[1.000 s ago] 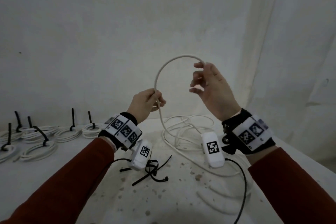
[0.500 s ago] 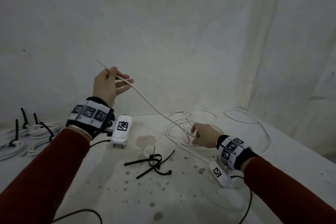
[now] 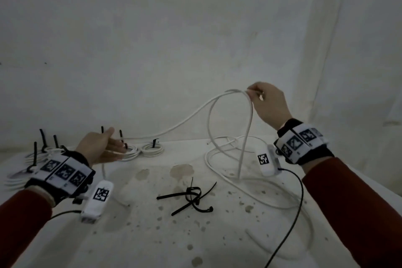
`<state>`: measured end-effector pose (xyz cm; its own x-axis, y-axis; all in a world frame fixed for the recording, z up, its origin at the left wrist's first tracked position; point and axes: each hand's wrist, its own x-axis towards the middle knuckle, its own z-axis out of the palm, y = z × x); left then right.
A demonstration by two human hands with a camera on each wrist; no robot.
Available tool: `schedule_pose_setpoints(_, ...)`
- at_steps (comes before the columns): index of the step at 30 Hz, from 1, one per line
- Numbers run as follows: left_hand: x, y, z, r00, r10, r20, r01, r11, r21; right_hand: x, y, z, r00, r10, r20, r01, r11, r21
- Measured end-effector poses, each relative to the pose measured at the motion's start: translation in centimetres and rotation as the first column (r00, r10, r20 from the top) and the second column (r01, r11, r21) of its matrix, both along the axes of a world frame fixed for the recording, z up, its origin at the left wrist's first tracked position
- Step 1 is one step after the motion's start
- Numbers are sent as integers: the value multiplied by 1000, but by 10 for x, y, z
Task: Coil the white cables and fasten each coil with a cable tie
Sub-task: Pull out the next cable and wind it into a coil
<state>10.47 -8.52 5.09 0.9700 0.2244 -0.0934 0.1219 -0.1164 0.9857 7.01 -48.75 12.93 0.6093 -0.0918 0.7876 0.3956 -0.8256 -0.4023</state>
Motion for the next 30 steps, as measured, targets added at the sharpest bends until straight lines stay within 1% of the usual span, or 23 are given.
schedule_pose_setpoints(2,-3,5,-2,1000,7,-15,-6,993,118,4,15,17,994,32,102,-27,998,-49)
schedule_pose_setpoints(3,-6,5,0,1000,-1,15,-2,988,155,7,23,23,990,42,133,-33,997,-67)
schedule_pose_setpoints(5,-10,-1,8,989,-61,138,33,979,202,11,39,33,983,55,176,-37,994,-103)
schedule_pose_setpoints(7,-15,-13,20,943,-152,295,63,955,289,17,54,39,984,40,174,-12,986,-163)
schedule_pose_setpoints(9,-18,-30,34,864,-243,440,23,894,447,21,68,41,983,51,178,-7,972,-234)
schedule_pose_setpoints(10,-20,-40,41,820,-289,494,11,871,492,22,74,41,979,76,189,-26,967,-252)
schedule_pose_setpoints(11,-21,-52,48,780,-330,532,20,862,506,24,79,41,975,110,195,-58,965,-256)
schedule_pose_setpoints(13,-20,-76,63,713,-401,575,82,863,499,24,89,38,963,181,202,-128,960,-250)
schedule_pose_setpoints(15,-17,-97,74,663,-478,576,195,853,484,24,94,37,955,207,212,-153,957,-248)
schedule_pose_setpoints(16,-15,-106,76,654,-505,564,273,852,447,23,95,36,956,196,216,-141,959,-246)
schedule_pose_setpoints(17,-14,-113,78,663,-516,543,340,853,395,22,94,36,960,173,219,-121,965,-233)
schedule_pose_setpoints(19,-14,-124,76,692,-519,502,400,854,332,21,89,38,972,104,212,-69,984,-165)
schedule_pose_setpoints(21,-14,-129,68,704,-522,481,407,852,329,20,79,41,975,43,217,-31,998,-59)
schedule_pose_setpoints(24,-10,-128,52,718,-538,441,428,841,330,20,60,50,969,7,246,-45,988,149)
schedule_pose_setpoints(27,-9,-124,40,744,-526,413,468,850,240,18,43,56,975,-53,215,-13,957,291)
schedule_pose_setpoints(28,-8,-122,39,754,-501,424,460,864,203,16,40,57,978,-65,199,-1,949,316)
schedule_pose_setpoints(30,-5,-117,42,773,-411,483,387,909,153,12,36,55,987,-52,152,-1,945,328)
